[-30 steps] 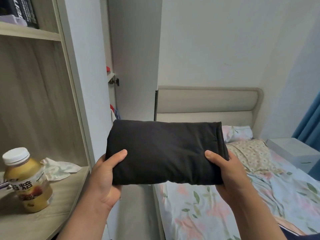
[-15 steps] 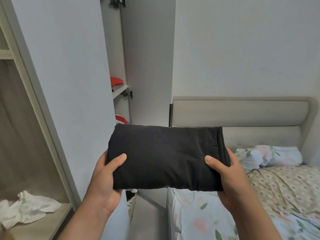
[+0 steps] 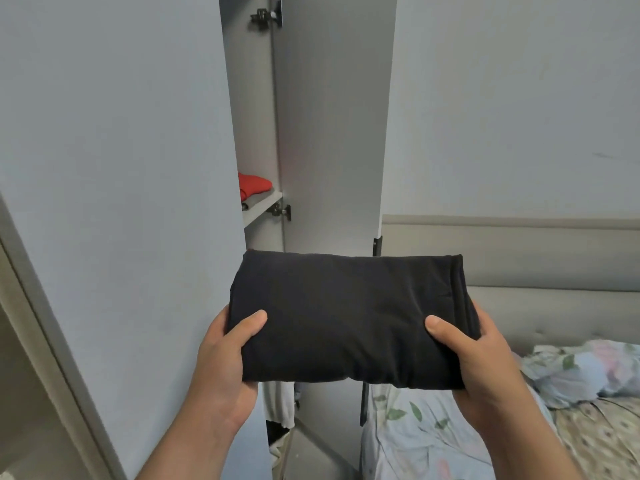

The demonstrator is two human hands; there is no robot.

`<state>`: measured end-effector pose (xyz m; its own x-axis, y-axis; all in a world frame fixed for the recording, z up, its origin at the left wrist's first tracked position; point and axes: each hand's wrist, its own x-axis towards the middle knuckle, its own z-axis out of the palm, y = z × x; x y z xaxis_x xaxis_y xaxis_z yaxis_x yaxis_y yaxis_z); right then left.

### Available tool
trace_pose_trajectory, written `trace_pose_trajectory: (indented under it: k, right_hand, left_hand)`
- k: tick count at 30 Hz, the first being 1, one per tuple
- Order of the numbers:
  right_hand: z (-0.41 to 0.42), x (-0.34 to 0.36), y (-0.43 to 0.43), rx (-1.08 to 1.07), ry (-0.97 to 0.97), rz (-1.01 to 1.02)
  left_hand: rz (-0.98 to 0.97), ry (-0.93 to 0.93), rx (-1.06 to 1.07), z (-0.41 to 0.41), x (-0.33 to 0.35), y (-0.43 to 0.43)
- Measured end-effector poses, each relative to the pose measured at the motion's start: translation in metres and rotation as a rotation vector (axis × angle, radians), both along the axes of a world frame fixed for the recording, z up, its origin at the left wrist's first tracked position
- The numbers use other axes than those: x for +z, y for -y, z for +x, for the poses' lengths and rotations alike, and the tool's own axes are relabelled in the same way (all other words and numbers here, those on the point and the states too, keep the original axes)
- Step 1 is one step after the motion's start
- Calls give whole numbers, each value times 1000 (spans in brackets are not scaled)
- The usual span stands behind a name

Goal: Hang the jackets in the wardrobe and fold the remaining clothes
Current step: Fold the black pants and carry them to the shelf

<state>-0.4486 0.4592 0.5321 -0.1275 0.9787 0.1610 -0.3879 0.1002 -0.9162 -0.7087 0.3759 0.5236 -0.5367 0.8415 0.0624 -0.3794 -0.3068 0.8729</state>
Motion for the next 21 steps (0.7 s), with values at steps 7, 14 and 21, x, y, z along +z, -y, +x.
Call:
trace_pose_trajectory:
  k: [7, 14, 21]
  right_hand:
    - [-38, 8, -67, -60, 30, 9]
    - [-67, 19, -130, -116, 75, 67]
    - [-92, 19, -187, -128, 54, 88]
  left_hand:
    - [30, 13, 9, -31, 1, -84]
    - [16, 64, 48, -57, -5, -157]
    - [31, 11, 72, -80, -1, -215]
